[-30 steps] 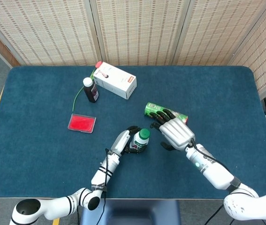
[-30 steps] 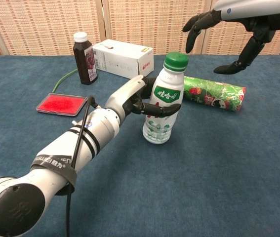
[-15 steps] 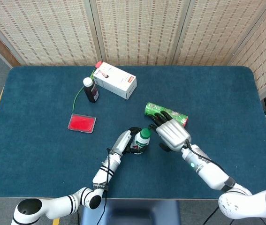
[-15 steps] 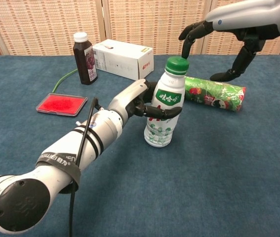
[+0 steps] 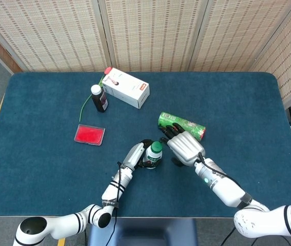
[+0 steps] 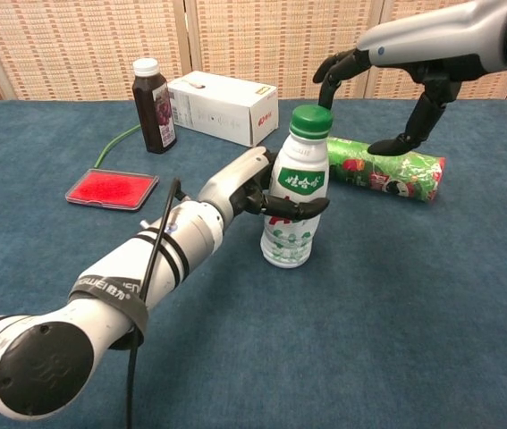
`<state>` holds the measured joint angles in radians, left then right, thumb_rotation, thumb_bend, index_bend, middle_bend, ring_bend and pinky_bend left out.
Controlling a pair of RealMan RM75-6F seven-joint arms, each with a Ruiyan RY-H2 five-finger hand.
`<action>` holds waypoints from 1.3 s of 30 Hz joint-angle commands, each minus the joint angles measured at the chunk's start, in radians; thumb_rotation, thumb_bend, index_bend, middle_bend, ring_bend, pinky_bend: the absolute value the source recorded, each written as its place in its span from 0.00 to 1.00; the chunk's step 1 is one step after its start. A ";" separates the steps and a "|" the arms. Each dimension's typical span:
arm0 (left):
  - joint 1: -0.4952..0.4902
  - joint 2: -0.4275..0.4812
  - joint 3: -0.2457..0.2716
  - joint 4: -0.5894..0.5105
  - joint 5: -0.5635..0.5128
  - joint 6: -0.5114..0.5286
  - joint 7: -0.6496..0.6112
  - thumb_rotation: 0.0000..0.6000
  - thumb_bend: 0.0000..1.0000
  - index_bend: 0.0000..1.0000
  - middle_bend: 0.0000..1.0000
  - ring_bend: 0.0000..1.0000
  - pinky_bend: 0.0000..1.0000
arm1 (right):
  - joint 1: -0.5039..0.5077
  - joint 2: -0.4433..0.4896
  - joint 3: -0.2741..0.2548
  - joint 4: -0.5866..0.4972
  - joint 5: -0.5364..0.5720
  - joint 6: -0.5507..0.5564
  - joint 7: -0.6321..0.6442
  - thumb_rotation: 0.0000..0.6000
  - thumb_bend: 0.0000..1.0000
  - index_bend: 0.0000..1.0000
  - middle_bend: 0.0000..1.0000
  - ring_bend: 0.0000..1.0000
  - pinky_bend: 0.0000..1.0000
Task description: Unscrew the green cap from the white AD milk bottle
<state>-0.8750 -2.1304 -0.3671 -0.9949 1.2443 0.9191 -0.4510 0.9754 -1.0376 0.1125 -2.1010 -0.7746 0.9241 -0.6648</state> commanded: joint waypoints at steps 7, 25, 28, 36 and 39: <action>-0.017 -0.002 0.009 0.021 0.017 -0.012 0.008 1.00 0.72 0.82 0.87 0.45 0.16 | 0.032 -0.016 -0.002 0.000 0.031 0.006 -0.007 1.00 0.27 0.26 0.00 0.00 0.00; -0.044 -0.021 -0.004 0.077 0.002 -0.046 0.010 1.00 0.78 0.82 0.88 0.46 0.22 | 0.039 0.021 -0.018 -0.068 -0.033 0.016 0.024 1.00 0.28 0.26 0.00 0.00 0.00; -0.045 -0.023 -0.008 0.089 -0.004 -0.054 0.003 1.00 0.78 0.82 0.88 0.46 0.21 | 0.027 0.044 -0.023 -0.082 -0.063 0.014 0.042 1.00 0.28 0.26 0.00 0.00 0.00; -0.036 -0.016 -0.003 0.083 -0.009 -0.056 0.006 1.00 0.77 0.82 0.88 0.46 0.21 | -0.021 0.041 -0.015 -0.015 -0.120 0.067 0.097 1.00 0.28 0.21 0.00 0.00 0.00; -0.036 -0.014 -0.004 0.073 -0.010 -0.053 0.016 1.00 0.77 0.82 0.88 0.46 0.21 | -0.025 0.039 -0.023 0.012 -0.109 0.073 0.077 1.00 0.28 0.21 0.00 0.00 0.00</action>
<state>-0.9114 -2.1448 -0.3708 -0.9191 1.2346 0.8647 -0.4375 0.9551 -0.9962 0.0932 -2.0974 -0.8873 0.9918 -0.5803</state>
